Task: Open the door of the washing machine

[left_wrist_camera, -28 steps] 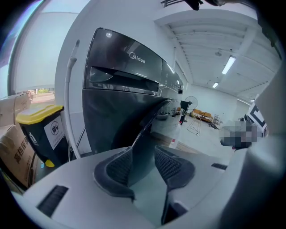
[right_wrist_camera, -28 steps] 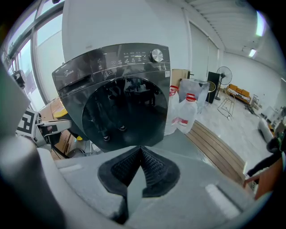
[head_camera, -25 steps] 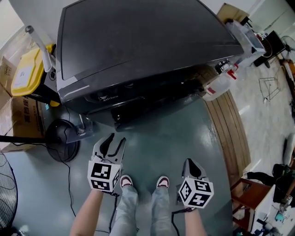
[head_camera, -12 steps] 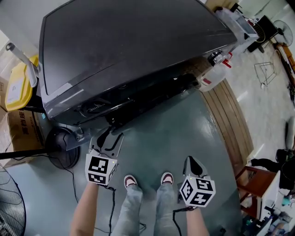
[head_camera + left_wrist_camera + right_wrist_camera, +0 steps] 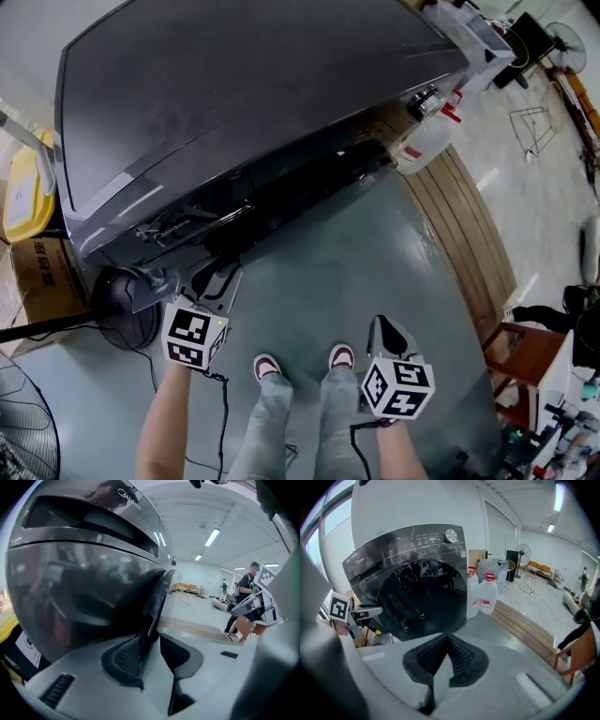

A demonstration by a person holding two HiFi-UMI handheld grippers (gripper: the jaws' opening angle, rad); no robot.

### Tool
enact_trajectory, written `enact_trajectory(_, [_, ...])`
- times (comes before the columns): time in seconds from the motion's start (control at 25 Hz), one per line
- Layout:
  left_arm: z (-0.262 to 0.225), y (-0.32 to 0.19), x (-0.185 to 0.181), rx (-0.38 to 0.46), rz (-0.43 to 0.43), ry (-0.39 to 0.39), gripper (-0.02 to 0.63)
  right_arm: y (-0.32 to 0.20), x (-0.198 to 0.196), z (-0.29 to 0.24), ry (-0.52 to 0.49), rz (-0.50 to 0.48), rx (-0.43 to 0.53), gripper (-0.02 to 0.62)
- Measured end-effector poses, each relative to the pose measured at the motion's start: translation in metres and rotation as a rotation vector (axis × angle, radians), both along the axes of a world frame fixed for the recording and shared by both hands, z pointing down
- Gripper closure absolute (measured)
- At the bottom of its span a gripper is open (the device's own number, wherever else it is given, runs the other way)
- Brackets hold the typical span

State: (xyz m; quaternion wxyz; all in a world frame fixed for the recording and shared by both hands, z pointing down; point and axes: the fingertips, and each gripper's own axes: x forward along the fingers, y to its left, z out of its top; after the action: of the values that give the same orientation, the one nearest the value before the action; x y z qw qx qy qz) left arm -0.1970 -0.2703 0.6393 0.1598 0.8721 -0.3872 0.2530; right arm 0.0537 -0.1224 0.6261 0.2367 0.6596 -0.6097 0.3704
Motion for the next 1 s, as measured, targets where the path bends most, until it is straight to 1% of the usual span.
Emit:
enact_trajectory(0.04, [0.000,-0.001,0.000,0.000,-0.003,0.003,0.482,-0.001,0.000,0.000,-0.001,-0.002,0.001,0.591])
enact_trajectory(0.2, [0.000,-0.002,0.000,0.009,-0.005,0.011,0.482,-0.004,0.000,0.000,0.000,-0.011,0.008,0.591])
enact_trajectory(0.48, [0.000,-0.001,0.001,0.011,0.031,-0.010,0.497,-0.003,-0.005,0.002,-0.008,-0.025,0.007,0.591])
enact_trajectory(0.68, [-0.001,0.000,0.000,0.003,0.041,-0.030,0.505,-0.001,-0.010,0.006,-0.016,-0.034,0.004,0.591])
enact_trajectory(1.0, [-0.002,-0.001,0.000,0.010,0.020,-0.020,0.506,0.002,-0.012,0.011,-0.020,-0.041,0.003,0.591])
